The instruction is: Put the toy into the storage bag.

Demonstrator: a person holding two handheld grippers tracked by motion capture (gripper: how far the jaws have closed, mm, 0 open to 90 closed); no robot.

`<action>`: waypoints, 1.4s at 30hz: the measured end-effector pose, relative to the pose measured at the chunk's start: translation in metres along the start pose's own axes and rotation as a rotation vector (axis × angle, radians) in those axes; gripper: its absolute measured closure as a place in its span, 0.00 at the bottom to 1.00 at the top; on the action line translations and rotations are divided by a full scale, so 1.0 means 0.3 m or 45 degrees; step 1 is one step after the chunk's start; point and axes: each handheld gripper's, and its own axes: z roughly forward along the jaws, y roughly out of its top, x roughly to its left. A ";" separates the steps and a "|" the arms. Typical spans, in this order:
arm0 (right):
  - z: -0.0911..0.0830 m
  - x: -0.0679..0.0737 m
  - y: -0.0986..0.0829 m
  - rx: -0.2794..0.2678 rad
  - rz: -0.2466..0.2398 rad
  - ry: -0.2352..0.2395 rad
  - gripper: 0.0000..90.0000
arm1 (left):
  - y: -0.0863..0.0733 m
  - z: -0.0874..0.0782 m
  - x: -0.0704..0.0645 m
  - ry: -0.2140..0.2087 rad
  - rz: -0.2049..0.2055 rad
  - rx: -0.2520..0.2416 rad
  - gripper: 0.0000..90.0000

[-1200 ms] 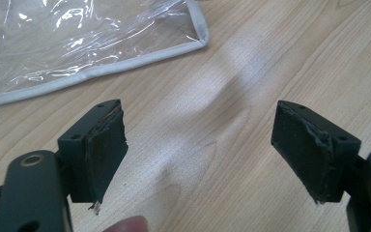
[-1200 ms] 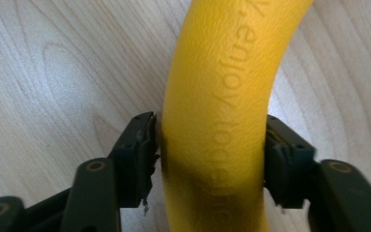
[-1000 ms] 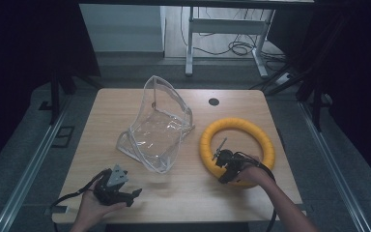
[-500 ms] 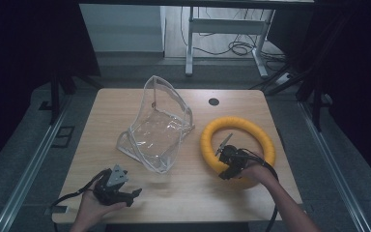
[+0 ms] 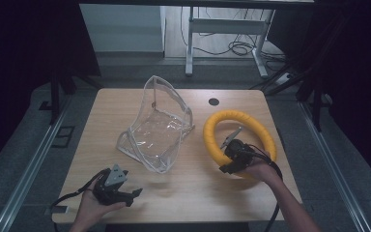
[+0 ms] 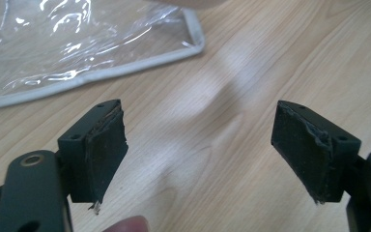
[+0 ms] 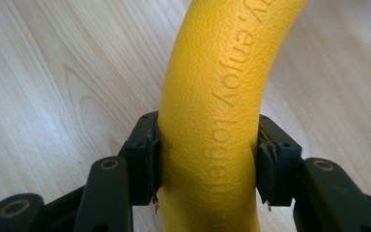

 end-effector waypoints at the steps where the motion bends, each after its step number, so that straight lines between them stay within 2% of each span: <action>1: -0.009 0.002 0.001 -0.017 0.000 -0.002 0.56 | 0.000 0.000 0.000 0.004 0.000 0.002 0.22; 2: -0.009 0.002 0.001 -0.017 0.000 -0.002 0.56 | 0.000 0.000 0.000 0.004 0.000 0.002 0.22; 3: -0.026 0.008 0.004 -0.056 -0.012 -0.013 0.56 | -0.001 0.002 0.000 0.007 0.002 0.004 0.22; 5: -0.042 0.014 0.008 -0.084 -0.019 -0.018 0.56 | -0.001 0.004 -0.001 0.007 0.004 0.008 0.22; 11: -0.093 0.019 0.021 -0.202 0.004 0.002 0.56 | -0.001 0.007 -0.001 0.012 0.008 0.015 0.22; 12: -0.093 0.019 0.021 -0.202 0.004 0.002 0.56 | -0.001 0.007 -0.001 0.012 0.008 0.015 0.22; 13: -0.109 0.022 0.025 -0.244 0.011 0.001 0.56 | -0.002 0.007 -0.001 0.012 0.010 0.016 0.22; 16: -0.121 0.024 0.028 -0.270 0.011 -0.002 0.56 | -0.002 0.009 -0.002 0.011 0.010 0.019 0.22; 18: -0.144 0.022 0.035 -0.331 0.017 0.012 0.56 | -0.003 0.013 -0.003 0.016 0.013 0.023 0.22; 24: -0.171 0.021 0.044 -0.397 0.018 0.006 0.56 | -0.002 0.011 -0.002 0.019 0.013 0.022 0.22; 26: -0.187 0.023 0.047 -0.449 0.024 -0.005 0.56 | -0.002 0.009 -0.001 0.020 0.014 0.020 0.22; 31: -0.209 0.027 0.050 -0.499 0.030 -0.012 0.56 | -0.002 0.011 -0.002 0.020 0.016 0.025 0.22; 32: -0.223 0.028 0.051 -0.530 0.032 -0.009 0.56 | -0.002 0.012 -0.002 0.019 0.017 0.028 0.22; 42: -0.259 0.037 0.063 -0.635 0.034 -0.010 0.56 | -0.003 0.014 -0.003 0.018 0.017 0.030 0.22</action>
